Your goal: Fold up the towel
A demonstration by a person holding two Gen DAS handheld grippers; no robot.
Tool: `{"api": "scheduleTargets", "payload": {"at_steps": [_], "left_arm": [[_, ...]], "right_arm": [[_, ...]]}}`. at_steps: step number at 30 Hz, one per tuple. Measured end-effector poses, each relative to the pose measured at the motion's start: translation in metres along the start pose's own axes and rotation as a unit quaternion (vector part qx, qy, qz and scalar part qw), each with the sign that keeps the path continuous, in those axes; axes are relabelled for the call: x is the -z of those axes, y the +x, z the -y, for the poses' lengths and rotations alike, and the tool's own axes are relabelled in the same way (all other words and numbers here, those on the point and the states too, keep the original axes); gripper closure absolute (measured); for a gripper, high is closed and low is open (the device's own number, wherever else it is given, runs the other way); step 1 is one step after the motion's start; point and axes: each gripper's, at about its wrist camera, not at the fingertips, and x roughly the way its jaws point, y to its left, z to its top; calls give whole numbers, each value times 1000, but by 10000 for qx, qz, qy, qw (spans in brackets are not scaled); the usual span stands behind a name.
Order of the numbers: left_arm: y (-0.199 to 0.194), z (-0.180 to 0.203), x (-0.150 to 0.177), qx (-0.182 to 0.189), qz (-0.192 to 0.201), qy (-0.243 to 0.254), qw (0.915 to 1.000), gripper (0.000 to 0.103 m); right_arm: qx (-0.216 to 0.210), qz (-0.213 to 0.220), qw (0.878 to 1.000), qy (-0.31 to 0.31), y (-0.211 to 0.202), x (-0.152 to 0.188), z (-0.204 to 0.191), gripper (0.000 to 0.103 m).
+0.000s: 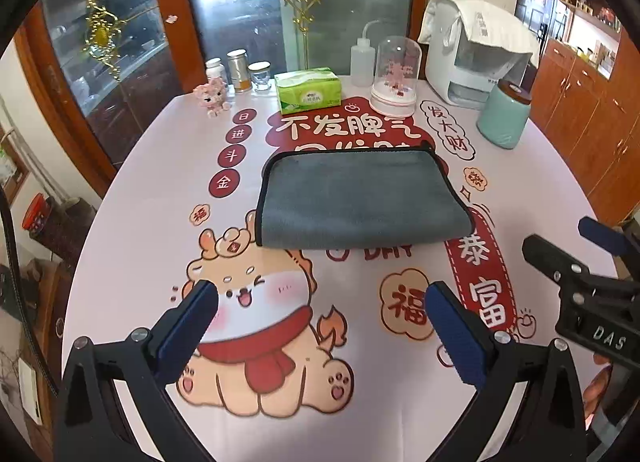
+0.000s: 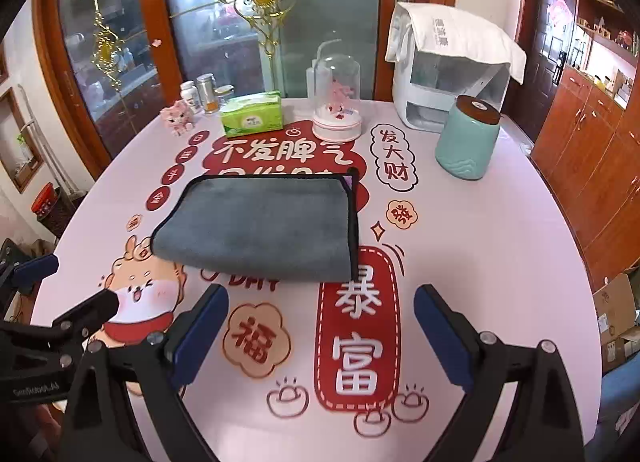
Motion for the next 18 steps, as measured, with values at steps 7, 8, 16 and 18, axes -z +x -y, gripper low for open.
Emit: {"api": "scheduleTargets", "payload": {"at_steps": [7, 8, 16, 18], "left_arm": [[-41, -1, 28, -155, 177, -273, 9994, 0], [-48, -1, 33, -186, 211, -316, 9991, 0], [-85, -1, 58, -181, 329, -478, 9981, 0], [-92, 0, 61, -186, 325, -495, 9981, 0]], "right_arm": [[-129, 107, 9999, -4, -38, 26, -2, 8], [-142, 128, 9998, 10, -44, 30, -1, 8], [-361, 137, 9992, -57, -76, 54, -5, 8], [-402, 135, 9991, -93, -83, 59, -7, 8]]}}
